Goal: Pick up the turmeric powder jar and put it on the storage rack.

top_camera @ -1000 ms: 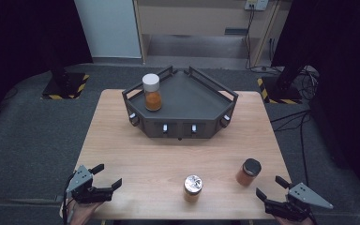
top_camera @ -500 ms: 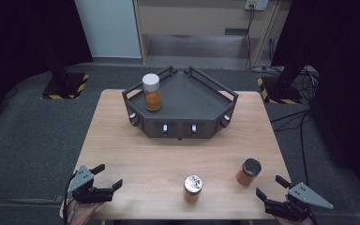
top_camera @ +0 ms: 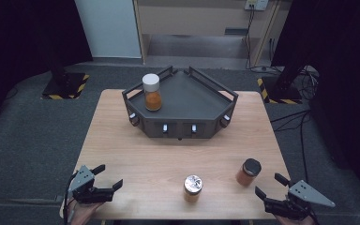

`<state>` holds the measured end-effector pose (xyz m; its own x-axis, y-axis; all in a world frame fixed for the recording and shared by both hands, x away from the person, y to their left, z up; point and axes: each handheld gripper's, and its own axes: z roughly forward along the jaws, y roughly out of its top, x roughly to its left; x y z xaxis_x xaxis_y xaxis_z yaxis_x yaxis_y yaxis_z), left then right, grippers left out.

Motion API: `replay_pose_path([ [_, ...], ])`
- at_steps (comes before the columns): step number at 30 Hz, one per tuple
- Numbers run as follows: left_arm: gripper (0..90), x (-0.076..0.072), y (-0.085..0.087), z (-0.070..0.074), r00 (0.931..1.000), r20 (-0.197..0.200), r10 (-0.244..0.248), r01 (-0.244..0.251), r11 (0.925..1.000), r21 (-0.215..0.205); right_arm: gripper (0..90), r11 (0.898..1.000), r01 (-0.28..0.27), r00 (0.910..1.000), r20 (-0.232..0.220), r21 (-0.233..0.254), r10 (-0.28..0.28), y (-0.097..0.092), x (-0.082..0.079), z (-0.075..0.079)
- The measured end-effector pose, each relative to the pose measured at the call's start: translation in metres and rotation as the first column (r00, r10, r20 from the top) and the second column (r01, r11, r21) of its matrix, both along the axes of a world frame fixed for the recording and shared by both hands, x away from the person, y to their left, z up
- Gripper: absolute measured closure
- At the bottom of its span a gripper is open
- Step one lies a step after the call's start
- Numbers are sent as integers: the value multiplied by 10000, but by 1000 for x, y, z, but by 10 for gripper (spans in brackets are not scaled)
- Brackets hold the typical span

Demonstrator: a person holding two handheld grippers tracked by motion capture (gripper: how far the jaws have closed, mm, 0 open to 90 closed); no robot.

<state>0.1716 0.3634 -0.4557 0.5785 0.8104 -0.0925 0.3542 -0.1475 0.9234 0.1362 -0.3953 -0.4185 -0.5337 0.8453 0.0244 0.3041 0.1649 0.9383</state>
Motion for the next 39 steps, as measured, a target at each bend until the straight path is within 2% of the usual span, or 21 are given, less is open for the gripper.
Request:
replay_pose_path([
  [11, 46, 2, -1, 0, 9999, -100, -27, 28, 10000, 52, 104, 9973, -728, 9973, -87, -95, 727, 8, 12, 12],
  [16, 46, 2, -1, 0, 9999, -123, -27, 27, 10000, 43, 104, 9934, -1141, 9935, -50, -84, 1141, 14, 19, 16],
  [19, 47, 2, -1, 0, 9999, -117, -37, 37, 10000, 53, 104, 9903, -1371, 9905, 21, -236, 1372, 20, 23, 19],
  [29, 47, 2, -2, 1, 9999, -138, -41, 42, 9999, 113, 104, 9735, -2240, 9745, 43, -461, 2244, 40, 40, 27],
  [39, 48, 2, -2, 1, 9998, -172, -81, 83, 9999, 150, 105, 9577, -2850, 9584, 34, -388, 2853, 51, 50, 31],
])
